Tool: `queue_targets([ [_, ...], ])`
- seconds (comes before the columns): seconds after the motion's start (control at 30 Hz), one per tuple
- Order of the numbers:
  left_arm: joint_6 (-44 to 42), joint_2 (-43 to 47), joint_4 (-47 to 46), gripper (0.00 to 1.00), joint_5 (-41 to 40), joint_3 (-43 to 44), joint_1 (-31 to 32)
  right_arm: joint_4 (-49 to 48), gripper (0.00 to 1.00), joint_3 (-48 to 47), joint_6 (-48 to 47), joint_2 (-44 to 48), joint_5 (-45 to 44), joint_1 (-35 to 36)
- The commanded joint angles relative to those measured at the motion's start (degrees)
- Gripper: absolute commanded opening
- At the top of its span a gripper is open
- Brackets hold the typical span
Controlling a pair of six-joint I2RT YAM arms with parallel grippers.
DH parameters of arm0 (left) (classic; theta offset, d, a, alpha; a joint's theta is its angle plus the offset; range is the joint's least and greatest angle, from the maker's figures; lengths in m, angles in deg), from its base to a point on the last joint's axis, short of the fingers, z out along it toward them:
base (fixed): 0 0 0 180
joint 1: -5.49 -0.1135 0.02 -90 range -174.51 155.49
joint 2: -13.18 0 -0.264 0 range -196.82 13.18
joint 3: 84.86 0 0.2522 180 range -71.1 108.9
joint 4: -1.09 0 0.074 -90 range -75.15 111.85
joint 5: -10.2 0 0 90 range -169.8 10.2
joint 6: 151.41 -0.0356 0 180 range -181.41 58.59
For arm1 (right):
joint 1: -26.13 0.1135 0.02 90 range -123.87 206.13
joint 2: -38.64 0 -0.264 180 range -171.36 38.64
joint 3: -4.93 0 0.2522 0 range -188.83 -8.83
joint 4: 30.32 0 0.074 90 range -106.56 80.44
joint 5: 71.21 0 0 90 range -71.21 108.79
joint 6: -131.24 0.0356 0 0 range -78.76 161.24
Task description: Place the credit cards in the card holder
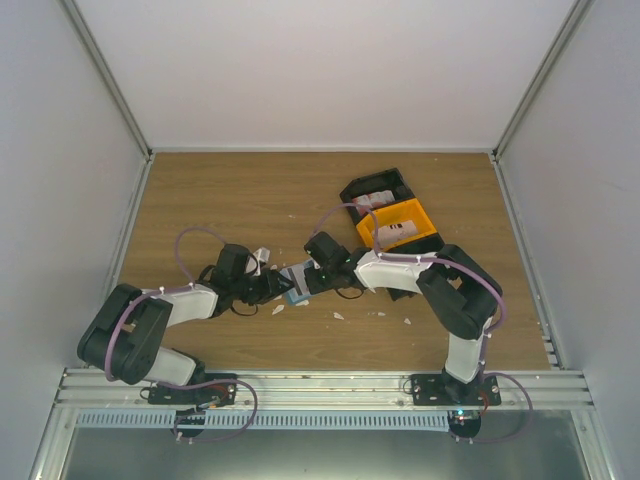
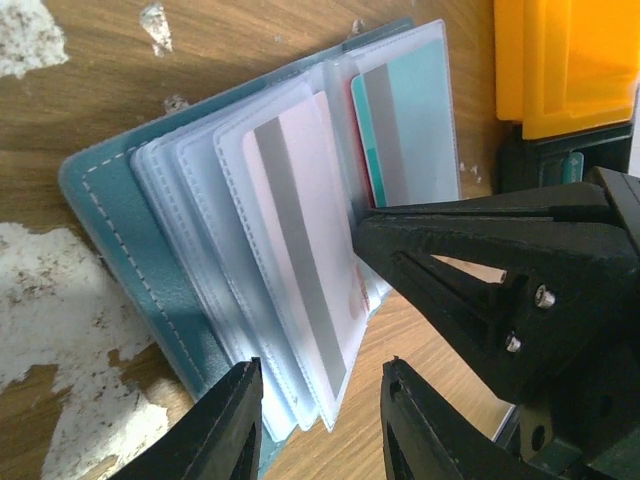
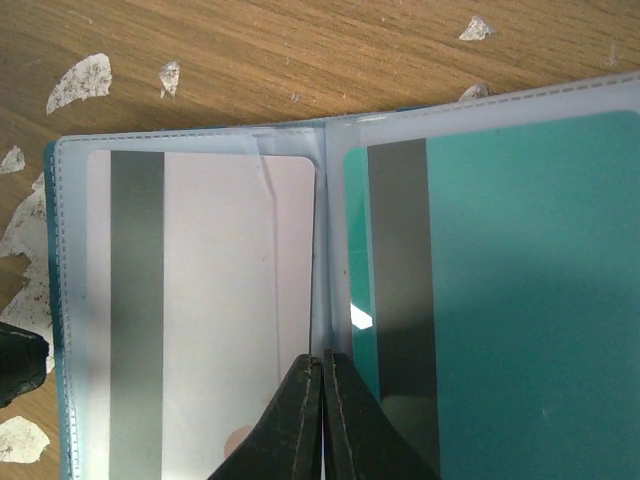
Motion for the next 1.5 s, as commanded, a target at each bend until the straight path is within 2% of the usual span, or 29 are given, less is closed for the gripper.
queue_targets([
  [0.0, -0.2, -0.4, -4.1, 0.36, 1.3, 1.1, -0.5, 2.2, 0.04, 1.7, -0.6, -1.2, 0.0, -0.4],
  [0.8, -1.6, -6.2, -9.5, 0.35, 5.9, 2.7, -0.1, 1.0, 0.03, 1.8, -0.8, -1.5, 1.4, -0.4],
  [0.93, -2.0, -7.6, -10.1, 0.35, 7.3, 3.9, 0.1, 1.2, 0.06, 1.1, -0.6, 0.9, 1.6, -0.4],
  [1.13, -1.9, -9.4, -10.5, 0.35, 8.0, 5.7, 0.6, 4.3, 0.10, -0.3, 2.1, 4.6, -3.9, -0.5],
  [1.47, -2.2, -13.5, -9.7, 0.38, 8.3, 11.5, 2.8, 4.0, 0.13, 5.2, 6.0, 15.3, -11.7, -2.6],
])
